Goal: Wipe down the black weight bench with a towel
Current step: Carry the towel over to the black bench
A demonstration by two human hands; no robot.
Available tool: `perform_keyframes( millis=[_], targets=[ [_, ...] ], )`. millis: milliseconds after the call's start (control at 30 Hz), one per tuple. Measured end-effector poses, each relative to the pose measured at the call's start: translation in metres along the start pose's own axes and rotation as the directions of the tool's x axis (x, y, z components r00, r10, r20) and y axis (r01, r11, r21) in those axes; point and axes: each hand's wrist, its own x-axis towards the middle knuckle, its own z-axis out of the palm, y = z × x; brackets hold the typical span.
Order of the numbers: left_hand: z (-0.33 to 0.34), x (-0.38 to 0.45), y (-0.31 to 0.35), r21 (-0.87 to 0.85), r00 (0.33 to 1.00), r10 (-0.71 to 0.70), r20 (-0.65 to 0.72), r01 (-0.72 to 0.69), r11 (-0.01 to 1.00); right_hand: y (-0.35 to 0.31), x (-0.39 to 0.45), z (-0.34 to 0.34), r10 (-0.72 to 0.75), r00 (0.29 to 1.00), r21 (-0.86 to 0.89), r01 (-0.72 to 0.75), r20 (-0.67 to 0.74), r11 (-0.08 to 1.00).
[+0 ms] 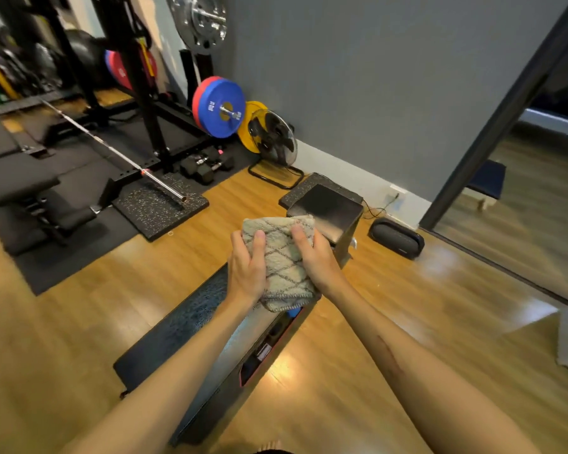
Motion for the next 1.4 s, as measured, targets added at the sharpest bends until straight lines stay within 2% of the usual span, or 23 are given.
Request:
perform_keyframes(
  millis=[133, 367, 600, 800, 1133, 1400],
  targets=[
    [0.039, -0.008, 0.022, 0.026, 0.997, -0.01, -0.08, 0.012, 1.0, -0.003, 0.008, -0.045, -0.019, 0.997, -0.001, 0.019, 0.075, 1.0],
    [0.136, -0.032, 0.058, -0.004, 0.975, -0.051, -0.218, 0.051, 0.999, 0.007, 0.02, -0.147, -0.127, 0.967, -0.01, 0.133, 0.221, 0.991],
    [0.212, -0.051, 0.086, 0.011, 0.927, -0.058, -0.372, 0.066, 0.998, 0.025, 0.037, -0.216, -0.172, 0.932, 0.018, 0.175, 0.32, 0.984],
    [0.26, -0.036, 0.091, 0.028, 0.89, -0.065, -0.452, 0.086, 0.996, 0.042, 0.071, -0.249, -0.166, 0.903, 0.018, 0.173, 0.397, 0.985],
    [0.324, 0.037, 0.094, 0.019, 0.85, -0.083, -0.52, 0.108, 0.994, 0.046, 0.161, -0.297, -0.153, 0.86, 0.075, 0.133, 0.487, 0.988],
    [0.367, 0.084, 0.1, 0.032, 0.817, -0.078, -0.571, 0.118, 0.993, 0.058, 0.229, -0.319, -0.195, 0.806, 0.034, 0.213, 0.559, 0.976]
  ],
)
